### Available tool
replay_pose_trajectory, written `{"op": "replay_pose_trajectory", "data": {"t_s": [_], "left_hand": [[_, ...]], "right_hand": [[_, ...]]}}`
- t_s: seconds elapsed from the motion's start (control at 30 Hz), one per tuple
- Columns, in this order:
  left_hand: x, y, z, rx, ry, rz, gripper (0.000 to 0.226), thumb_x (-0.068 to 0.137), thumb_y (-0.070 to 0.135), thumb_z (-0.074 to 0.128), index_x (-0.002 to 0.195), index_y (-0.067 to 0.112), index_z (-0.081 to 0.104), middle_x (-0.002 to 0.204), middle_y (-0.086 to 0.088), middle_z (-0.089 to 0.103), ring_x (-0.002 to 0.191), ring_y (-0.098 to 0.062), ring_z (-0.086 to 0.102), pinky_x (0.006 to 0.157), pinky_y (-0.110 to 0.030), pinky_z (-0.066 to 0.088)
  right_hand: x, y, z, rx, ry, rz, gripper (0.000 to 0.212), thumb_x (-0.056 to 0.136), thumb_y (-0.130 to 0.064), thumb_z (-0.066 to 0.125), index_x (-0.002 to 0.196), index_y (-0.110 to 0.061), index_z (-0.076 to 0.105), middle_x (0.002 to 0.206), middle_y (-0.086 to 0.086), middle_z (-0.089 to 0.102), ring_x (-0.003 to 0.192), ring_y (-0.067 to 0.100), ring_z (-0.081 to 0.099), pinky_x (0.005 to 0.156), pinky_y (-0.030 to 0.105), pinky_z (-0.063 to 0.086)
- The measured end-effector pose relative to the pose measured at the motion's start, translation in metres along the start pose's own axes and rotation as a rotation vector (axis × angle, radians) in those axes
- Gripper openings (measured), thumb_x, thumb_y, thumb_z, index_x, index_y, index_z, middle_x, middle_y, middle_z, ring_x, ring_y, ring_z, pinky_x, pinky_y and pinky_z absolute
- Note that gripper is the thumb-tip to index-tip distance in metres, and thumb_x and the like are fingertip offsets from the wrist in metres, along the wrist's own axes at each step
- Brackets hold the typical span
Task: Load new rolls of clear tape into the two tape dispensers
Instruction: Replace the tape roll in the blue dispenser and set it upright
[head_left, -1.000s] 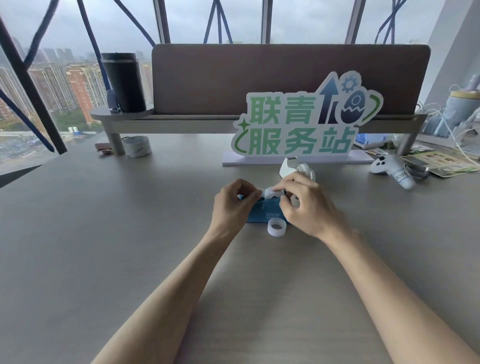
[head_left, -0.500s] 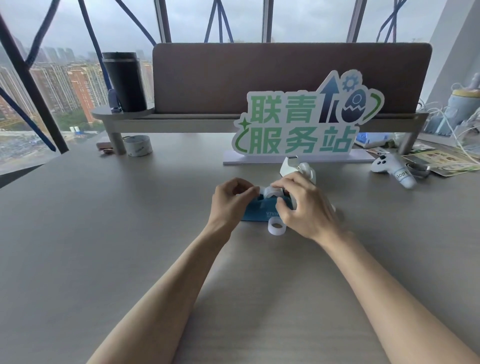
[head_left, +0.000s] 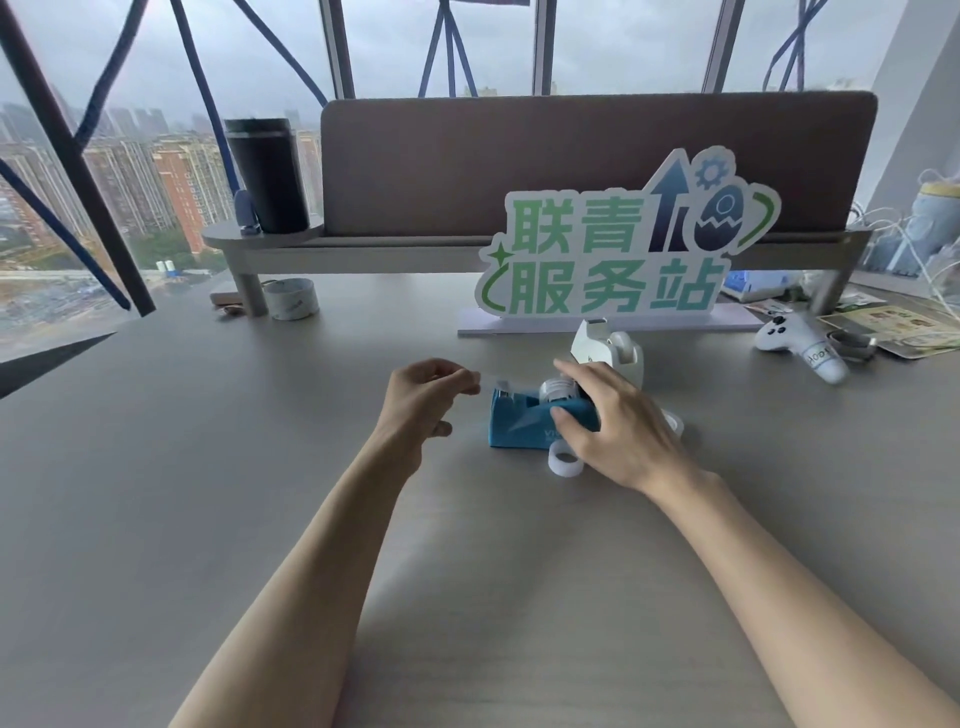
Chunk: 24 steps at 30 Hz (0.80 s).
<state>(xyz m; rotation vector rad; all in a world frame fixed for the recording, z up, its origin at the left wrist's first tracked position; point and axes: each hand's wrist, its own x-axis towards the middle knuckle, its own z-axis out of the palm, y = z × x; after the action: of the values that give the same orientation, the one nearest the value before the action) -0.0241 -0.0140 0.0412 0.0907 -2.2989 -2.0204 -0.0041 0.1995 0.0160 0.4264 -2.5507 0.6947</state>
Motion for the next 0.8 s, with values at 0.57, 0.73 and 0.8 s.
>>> {"op": "replay_pose_trajectory", "data": {"t_s": [0.57, 0.73, 0.8], "left_hand": [[0.004, -0.012, 0.001, 0.032, 0.010, -0.055, 0.006, 0.081, 0.018, 0.069, 0.080, 0.016, 0.064, 0.072, 0.005, 0.071, 0.056, -0.008, 0.043, 0.048, -0.021, 0.029], [0.007, -0.021, 0.006, 0.139, -0.020, 0.051, 0.009, 0.081, 0.017, 0.070, 0.085, 0.017, 0.063, 0.076, 0.000, 0.071, 0.042, -0.005, 0.044, 0.036, -0.019, 0.028], [0.007, -0.022, 0.008, 0.207, -0.038, 0.074, 0.009, 0.082, 0.020, 0.070, 0.086, 0.020, 0.062, 0.075, 0.002, 0.070, 0.051, -0.008, 0.049, 0.040, -0.020, 0.032]], "right_hand": [[0.000, 0.000, 0.000, -0.020, 0.006, 0.007, 0.050, 0.087, -0.034, 0.059, 0.134, -0.020, 0.051, 0.132, -0.003, 0.057, 0.119, 0.019, 0.054, 0.093, 0.035, 0.048], [0.001, 0.000, -0.001, -0.020, 0.004, 0.008, 0.050, 0.086, -0.034, 0.059, 0.133, -0.019, 0.051, 0.132, -0.003, 0.057, 0.120, 0.019, 0.054, 0.093, 0.034, 0.047], [0.001, 0.000, -0.001, -0.018, 0.002, 0.009, 0.049, 0.086, -0.034, 0.059, 0.133, -0.019, 0.051, 0.131, -0.002, 0.057, 0.120, 0.019, 0.054, 0.093, 0.034, 0.047]]}}
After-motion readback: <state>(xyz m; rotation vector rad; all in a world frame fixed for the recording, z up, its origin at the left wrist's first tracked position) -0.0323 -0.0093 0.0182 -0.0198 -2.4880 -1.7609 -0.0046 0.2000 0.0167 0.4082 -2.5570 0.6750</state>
